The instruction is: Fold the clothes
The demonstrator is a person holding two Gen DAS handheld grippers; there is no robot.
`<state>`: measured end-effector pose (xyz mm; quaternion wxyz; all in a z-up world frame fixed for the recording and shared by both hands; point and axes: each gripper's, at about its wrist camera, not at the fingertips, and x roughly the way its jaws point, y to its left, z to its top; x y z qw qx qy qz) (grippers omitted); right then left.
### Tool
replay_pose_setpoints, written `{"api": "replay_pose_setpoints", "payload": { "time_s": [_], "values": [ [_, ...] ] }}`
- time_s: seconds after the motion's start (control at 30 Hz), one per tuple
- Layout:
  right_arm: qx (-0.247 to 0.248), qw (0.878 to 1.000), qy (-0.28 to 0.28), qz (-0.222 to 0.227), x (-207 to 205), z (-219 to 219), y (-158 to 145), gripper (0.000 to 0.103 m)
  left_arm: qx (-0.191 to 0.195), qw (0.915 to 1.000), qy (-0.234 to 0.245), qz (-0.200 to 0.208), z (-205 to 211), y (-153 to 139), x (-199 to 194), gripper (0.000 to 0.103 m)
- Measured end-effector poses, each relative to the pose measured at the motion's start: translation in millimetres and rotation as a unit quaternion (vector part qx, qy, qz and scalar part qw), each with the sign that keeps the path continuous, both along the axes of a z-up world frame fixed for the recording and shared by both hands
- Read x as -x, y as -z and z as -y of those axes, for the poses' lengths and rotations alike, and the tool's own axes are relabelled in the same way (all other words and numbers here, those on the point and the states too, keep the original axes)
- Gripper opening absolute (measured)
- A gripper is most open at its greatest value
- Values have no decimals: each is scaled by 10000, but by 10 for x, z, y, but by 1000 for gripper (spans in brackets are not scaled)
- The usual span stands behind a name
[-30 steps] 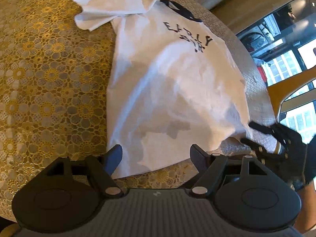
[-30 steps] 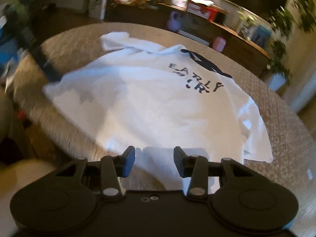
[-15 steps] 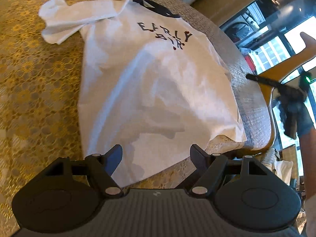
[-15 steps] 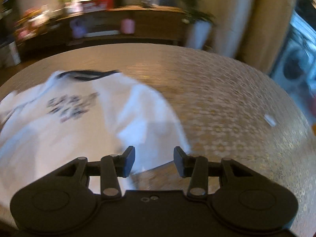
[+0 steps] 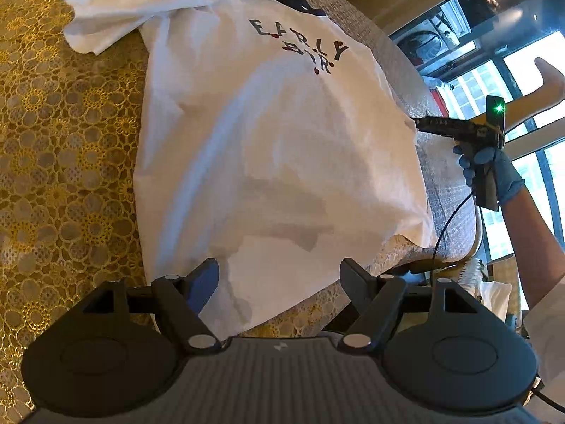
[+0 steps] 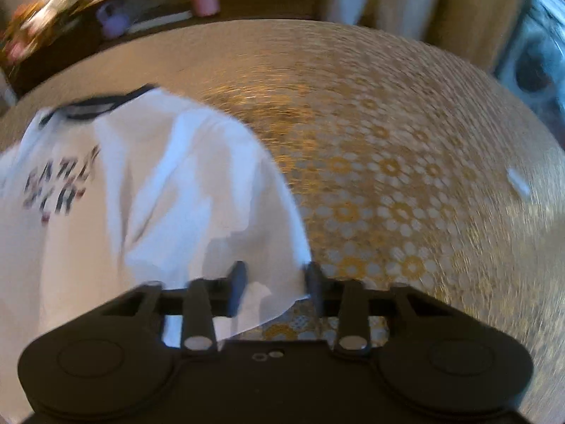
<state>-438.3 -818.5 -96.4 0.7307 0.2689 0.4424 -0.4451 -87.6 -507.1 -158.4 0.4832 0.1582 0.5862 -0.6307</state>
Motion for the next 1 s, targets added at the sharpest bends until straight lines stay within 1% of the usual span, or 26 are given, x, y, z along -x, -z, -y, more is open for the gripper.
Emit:
{"api": "replay_pose_setpoints", "payload": {
  "time_s": [0.03,0.07,0.1,0.13,0.17,0.23,0.3,0.4,0.43,0.5,0.53,0.6,0.63,0.67,0.7,0.77,0.83,0.9,0.93,1.0],
  "values": [
    [30,9998,-127,-175,-44,-26,0,85,8,10000,24,18,-5,-2,0,75],
    [88,9992,-237,-313,-87,-39,-41,103,13,10000,46,40,-10,-6,0,75],
    [173,9982,-364,-434,-121,-46,-63,99,14,10000,64,56,-14,-8,-2,75],
    [294,9967,-466,-603,-151,-39,-95,83,12,9999,81,67,-16,-10,-5,75],
    [428,9948,-504,-780,-172,-16,-126,80,10,9999,97,78,-19,-12,-8,75],
    [736,9895,-445,-1165,-183,114,-200,65,-3,9999,124,88,-26,-15,-17,75],
    [975,9850,-306,-1390,-183,289,-283,58,-16,9998,177,94,-26,-18,-28,75],
    [1319,9769,-110,-1678,-198,544,-357,56,-50,9997,244,78,-13,-15,-52,75],
    [1364,9750,-81,-1751,-213,623,-352,52,-62,9996,267,71,-7,-14,-60,75],
    [1466,9692,-25,-1981,-242,762,-302,37,-83,9994,316,60,13,-13,-69,75],
    [1516,9655,1,-2117,-256,823,-259,49,-96,9994,333,51,24,-13,-72,75],
    [1464,9680,31,-2036,-258,899,-181,51,-124,9993,363,30,44,-13,-78,75],
    [1408,9691,57,-2023,-267,919,-135,69,-133,9992,383,22,49,-17,-79,75],
    [1352,9703,79,-2006,-277,937,-89,97,-138,9991,399,10,53,-18,-82,75],
    [1278,9725,53,-1948,-299,931,-59,103,-142,9990,412,-4,56,-18,-87,75],
    [1223,9760,-43,-1801,-375,900,-48,103,-145,9990,433,-26,62,-18,-95,75],
    [1567,9743,-338,-1583,-553,712,-185,103,-141,9989,435,-30,70,-17,-93,75],
    [1804,9715,-1045,-1126,-816,428,-357,103,-134,9988,461,53,78,-36,-74,75],
    [1843,9689,-1391,-891,-961,299,-414,103,-131,9987,477,104,80,-48,-64,75],
    [1819,9579,-2184,-401,-1302,1,-482,103,-45,9982,522,292,79,-105,-44,75]
  ]
}}
